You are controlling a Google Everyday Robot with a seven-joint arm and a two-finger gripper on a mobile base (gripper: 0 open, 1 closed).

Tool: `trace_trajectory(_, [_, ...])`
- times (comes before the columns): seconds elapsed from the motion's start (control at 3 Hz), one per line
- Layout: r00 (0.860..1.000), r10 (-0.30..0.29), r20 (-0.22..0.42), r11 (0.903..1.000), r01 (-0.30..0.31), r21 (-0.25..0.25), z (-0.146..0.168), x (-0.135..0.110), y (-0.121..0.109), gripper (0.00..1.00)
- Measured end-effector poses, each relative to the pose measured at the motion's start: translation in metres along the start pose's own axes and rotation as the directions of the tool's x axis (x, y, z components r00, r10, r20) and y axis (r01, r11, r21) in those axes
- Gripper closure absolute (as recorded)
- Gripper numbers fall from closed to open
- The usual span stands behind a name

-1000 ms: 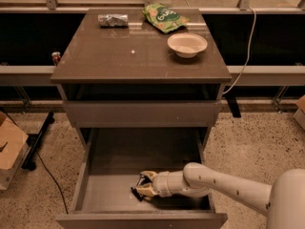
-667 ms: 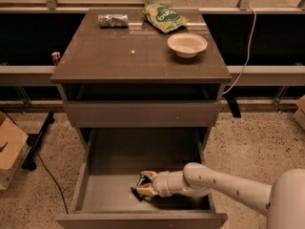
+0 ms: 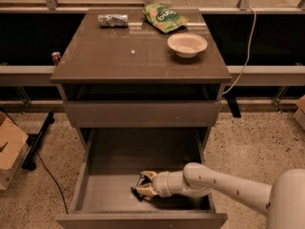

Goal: Pick rxbar blueberry from middle drawer and place on counter

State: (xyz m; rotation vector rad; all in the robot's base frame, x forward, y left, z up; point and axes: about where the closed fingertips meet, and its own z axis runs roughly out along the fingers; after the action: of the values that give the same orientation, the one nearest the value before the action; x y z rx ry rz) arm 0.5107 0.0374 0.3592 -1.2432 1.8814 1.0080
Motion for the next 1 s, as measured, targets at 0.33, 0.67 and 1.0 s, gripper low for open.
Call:
trace_trajectory(0.33, [1.000,0.000,0.000,1.0000,0.000,0.000,0.0000,0.0000,0.0000,0.37])
trace_trajectory(0.67, [1.000,0.000,0.000,1.0000,0.000,0.000,0.0000,0.0000,0.0000,0.14])
trace_trajectory(1.0, [1.000,0.000,0.000,1.0000,0.000,0.000,0.0000,0.0000,0.0000,0.00])
